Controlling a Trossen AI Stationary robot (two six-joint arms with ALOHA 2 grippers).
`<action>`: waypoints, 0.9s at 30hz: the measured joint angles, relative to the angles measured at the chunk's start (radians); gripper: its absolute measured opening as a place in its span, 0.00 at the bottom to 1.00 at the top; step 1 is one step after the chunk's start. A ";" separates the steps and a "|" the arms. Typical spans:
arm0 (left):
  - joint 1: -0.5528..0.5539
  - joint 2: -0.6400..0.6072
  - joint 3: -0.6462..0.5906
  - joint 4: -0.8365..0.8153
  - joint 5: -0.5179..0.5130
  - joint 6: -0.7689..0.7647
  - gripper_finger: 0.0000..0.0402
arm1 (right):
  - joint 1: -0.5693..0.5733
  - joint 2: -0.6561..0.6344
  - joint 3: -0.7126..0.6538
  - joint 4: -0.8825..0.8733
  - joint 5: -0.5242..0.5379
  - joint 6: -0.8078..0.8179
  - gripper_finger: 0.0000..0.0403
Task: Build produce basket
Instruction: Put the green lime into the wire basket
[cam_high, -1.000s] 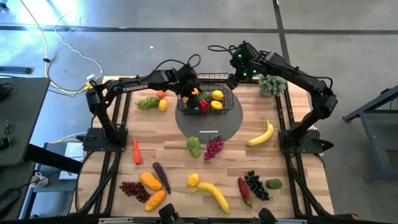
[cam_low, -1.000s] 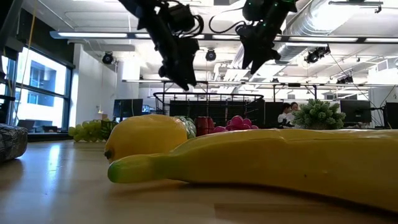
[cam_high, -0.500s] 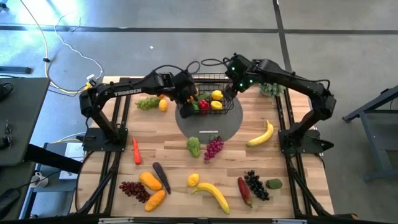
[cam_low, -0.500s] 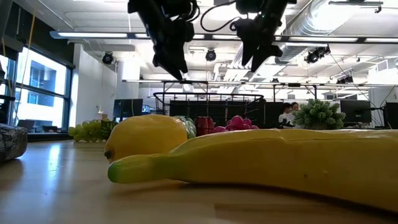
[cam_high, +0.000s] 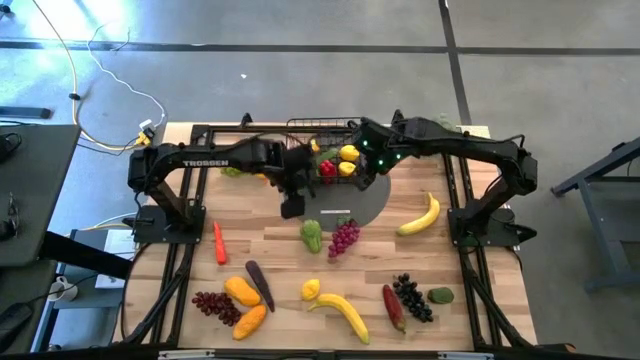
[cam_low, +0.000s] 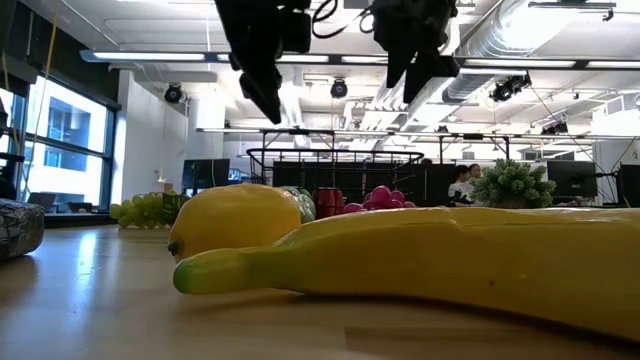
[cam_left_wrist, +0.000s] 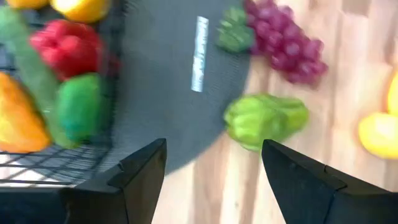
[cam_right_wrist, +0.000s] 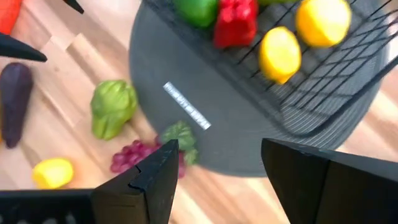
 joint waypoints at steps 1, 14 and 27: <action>-0.014 -0.003 -0.003 -0.006 -0.003 -0.002 0.63 | 0.017 0.000 0.000 -0.002 0.000 0.021 0.52; -0.150 -0.299 -0.269 0.102 -0.109 -0.245 0.63 | 0.228 0.000 0.000 0.005 0.036 0.245 0.52; -0.233 -0.442 -0.315 0.044 -0.137 -0.356 0.63 | 0.382 0.000 0.000 0.078 0.102 0.308 0.60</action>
